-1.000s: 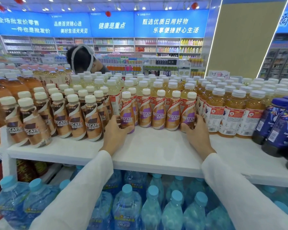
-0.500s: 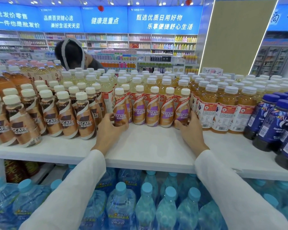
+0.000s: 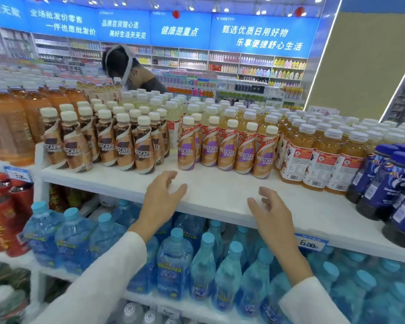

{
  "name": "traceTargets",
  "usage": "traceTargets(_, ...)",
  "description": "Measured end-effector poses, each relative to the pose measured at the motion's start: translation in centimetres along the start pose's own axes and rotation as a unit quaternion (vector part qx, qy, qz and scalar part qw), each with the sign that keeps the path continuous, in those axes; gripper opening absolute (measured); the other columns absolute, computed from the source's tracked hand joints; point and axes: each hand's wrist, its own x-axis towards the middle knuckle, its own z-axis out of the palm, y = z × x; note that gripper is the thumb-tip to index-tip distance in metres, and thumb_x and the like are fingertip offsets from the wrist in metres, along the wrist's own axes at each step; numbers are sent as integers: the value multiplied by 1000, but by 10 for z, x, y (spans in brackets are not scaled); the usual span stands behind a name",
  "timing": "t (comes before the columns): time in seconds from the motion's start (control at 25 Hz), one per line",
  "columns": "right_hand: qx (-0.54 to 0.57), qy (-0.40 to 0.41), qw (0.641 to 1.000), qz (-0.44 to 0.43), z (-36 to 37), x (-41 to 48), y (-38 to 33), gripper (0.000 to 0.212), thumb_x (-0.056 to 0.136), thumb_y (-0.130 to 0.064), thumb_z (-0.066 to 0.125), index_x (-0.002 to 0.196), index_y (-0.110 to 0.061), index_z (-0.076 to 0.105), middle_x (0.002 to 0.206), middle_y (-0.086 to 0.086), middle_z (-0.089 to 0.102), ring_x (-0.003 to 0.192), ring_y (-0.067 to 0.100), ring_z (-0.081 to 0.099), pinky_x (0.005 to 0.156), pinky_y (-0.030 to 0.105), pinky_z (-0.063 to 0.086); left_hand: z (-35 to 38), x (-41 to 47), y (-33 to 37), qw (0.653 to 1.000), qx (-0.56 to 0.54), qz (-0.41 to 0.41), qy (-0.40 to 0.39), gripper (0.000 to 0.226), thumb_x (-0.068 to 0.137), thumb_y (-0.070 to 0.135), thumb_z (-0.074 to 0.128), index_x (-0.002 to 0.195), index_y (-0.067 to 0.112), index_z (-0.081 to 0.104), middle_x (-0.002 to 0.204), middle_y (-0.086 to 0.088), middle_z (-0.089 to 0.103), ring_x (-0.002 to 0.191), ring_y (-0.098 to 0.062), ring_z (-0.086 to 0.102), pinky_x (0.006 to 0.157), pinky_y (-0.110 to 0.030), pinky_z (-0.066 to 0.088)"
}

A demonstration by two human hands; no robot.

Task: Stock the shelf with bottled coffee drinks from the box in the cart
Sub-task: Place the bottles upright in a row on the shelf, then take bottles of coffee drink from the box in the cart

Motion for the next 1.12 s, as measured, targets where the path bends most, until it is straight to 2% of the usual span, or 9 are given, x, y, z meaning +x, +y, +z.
traceTargets(0.16,114,-26,993,0,-2,-73,-6,35,92,-54,62,127,-48,58,127,-30,60,114,-9,57,88,15,42,-37,-86,-11,997,-62,-20,49,32,94,39,70,126,34,66,123,24,65,116,4,58,98,-20,46)
traceTargets(0.28,191,-62,979,23,22,-123,-4,40,79,-59,63,117,-47,66,117,-32,66,105,-13,61,82,9,46,-67,-160,-34,987,-91,-87,99,29,90,44,69,117,35,70,117,27,69,114,3,62,94,-17,48)
traceTargets(0.36,212,-101,971,43,50,-153,3,36,78,-53,66,112,-41,71,113,-26,70,101,-8,64,77,1,46,-87,-208,-55,974,-107,-147,138,31,86,43,68,114,31,72,113,23,72,107,1,66,88,-15,52)
traceTargets(0.44,218,-157,961,71,86,-181,10,23,87,-35,72,109,-33,73,111,-15,73,100,3,67,75,-1,44,-107,-253,-77,961,-94,-203,166,27,88,43,67,113,31,72,110,22,73,103,2,67,86,-19,54)
traceTargets(0.52,219,-230,944,91,126,-211,11,22,90,-15,73,111,-22,73,112,-4,74,103,9,68,76,-1,45,-131,-297,-99,942,-83,-259,197,27,89,45,66,112,33,72,109,21,74,102,0,68,83,-21,55)
traceTargets(0.68,181,-364,907,106,200,-264,-2,19,88,1,72,105,-8,72,110,15,72,92,9,65,70,-2,44,-178,-364,-136,893,-65,-347,281,38,84,52,66,116,33,70,112,18,74,109,-4,67,95,-31,53)
traceTargets(0.76,155,-423,887,103,234,-289,-13,20,88,4,71,104,-8,69,112,16,70,86,-2,64,71,2,46,-203,-387,-153,871,-67,-368,320,31,86,48,67,114,34,69,112,19,73,109,-4,67,96,-30,52)
traceTargets(0.96,88,-523,841,107,313,-342,-52,20,91,-8,73,110,-13,71,108,2,73,95,-4,62,85,20,44,-260,-433,-200,821,-79,-420,379,22,94,36,69,116,34,69,112,27,71,107,8,64,82,-6,47)
traceTargets(1.12,40,-554,824,112,384,-383,-82,18,91,-13,74,109,-17,71,111,4,72,101,18,66,95,37,50,-304,-453,-243,773,-111,-473,408,20,95,32,70,115,31,69,107,24,73,101,9,66,76,-8,49)
